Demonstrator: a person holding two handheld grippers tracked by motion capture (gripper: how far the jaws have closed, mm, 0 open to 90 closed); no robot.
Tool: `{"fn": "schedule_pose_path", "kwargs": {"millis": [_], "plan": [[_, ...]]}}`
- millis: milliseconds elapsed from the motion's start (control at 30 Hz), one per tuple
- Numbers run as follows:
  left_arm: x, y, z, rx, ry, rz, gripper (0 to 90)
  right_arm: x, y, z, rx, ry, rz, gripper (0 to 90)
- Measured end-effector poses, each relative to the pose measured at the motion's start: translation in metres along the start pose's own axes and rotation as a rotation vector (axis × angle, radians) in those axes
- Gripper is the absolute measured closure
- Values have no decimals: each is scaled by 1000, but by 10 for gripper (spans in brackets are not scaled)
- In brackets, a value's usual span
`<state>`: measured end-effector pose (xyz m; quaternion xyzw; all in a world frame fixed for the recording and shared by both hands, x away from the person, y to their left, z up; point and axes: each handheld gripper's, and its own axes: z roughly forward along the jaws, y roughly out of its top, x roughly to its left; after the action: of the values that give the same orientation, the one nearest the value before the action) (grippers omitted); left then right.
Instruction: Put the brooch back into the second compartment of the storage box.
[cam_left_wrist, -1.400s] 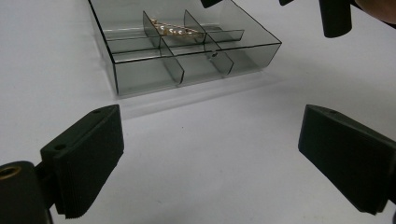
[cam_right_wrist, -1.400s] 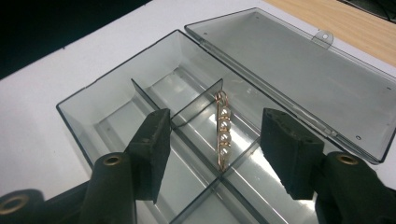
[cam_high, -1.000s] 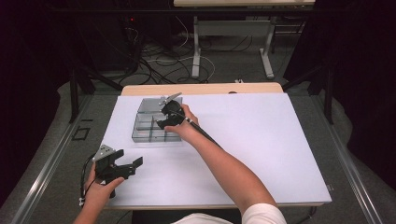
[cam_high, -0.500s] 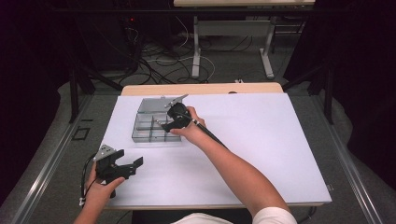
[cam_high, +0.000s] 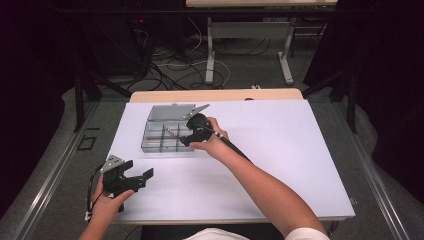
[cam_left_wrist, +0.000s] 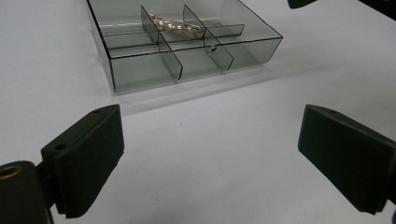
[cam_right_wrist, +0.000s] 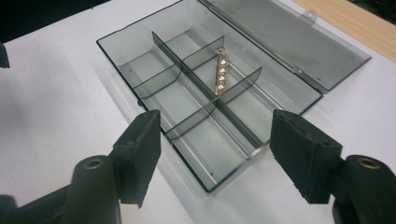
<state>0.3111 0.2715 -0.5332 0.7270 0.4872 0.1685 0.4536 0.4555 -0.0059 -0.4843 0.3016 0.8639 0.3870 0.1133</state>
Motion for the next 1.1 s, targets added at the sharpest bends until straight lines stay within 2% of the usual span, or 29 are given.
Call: {"fn": "schedule_pose_path", "kwargs": {"millis": [233, 467, 667, 833, 1100], "plan": [[-1, 0, 0, -2, 0, 2, 72, -2, -8, -18, -32, 7, 14, 330], [-2, 0, 0, 0, 0, 3, 72, -8, -25, -38, -65, 15, 33, 245], [-2, 0, 1, 1, 1, 4, 72, -13, -41, -54, -123, -15, 46, 187], [-3, 0, 2, 3, 1, 6, 72, -18, -58, -68, -141, -32, 83, 172], [-5, -1, 3, -4, 2, -1, 72, -30, -85, -92, -185, -99, 134, 154]]}}
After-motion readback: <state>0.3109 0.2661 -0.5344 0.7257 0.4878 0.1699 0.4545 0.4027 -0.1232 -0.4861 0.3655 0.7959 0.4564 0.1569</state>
